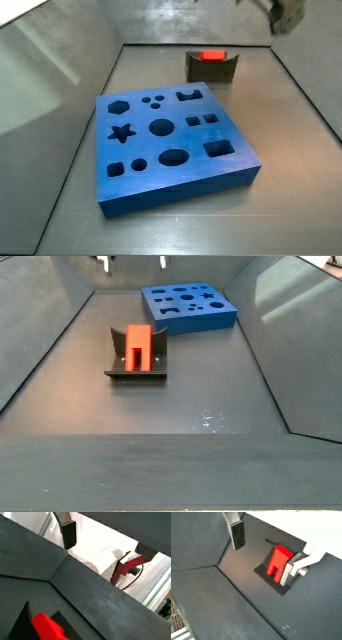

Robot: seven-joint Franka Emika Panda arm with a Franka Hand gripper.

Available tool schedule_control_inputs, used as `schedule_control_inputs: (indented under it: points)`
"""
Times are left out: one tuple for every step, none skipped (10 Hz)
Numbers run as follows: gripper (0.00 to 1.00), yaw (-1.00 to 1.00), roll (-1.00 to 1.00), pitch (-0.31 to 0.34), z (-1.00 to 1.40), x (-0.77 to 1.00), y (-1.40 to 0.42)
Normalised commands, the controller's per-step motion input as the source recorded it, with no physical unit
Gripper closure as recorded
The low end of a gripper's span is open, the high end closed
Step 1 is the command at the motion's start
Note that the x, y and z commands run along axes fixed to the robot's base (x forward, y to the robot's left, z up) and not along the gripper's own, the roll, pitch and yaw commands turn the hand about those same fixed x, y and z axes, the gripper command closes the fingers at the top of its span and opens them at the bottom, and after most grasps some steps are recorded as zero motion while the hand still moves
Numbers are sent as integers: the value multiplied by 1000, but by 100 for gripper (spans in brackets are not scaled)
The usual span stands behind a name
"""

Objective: Pick up the square-circle object. Move up. Place the square-circle object on the fixture. Regrasp the square-circle object. Move to above the board. Insert the square-circle object.
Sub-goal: Regrasp the square-circle object.

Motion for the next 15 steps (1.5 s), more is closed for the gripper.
schedule_control_inputs:
  points:
    - [0, 180, 137, 52, -1000, 62, 56]
    - [0, 174, 118, 24, -1000, 75, 51]
    - [0, 161, 109, -5, -1000, 85, 45]
    - [0, 139, 101, -41, -1000, 97, 38]
    - [0, 118, 95, -61, -1000, 106, 34]
    - [0, 92, 86, -75, -1000, 111, 29]
    - [0, 68, 81, -88, -1000, 117, 25]
    - [0, 39, 73, -91, -889, 108, 17]
    - [0, 20, 71, -84, -732, 95, 11]
    - [0, 9, 71, -79, -632, 88, 7]
    - [0, -8, 69, -68, -439, 79, 3]
    - [0, -16, 69, -54, -297, 74, 3]
    - [0, -19, 62, -29, -182, 22, -8]
    - [0, -21, 63, -34, -171, 8, -10]
    - [0, -20, 63, -33, -171, 8, -10]
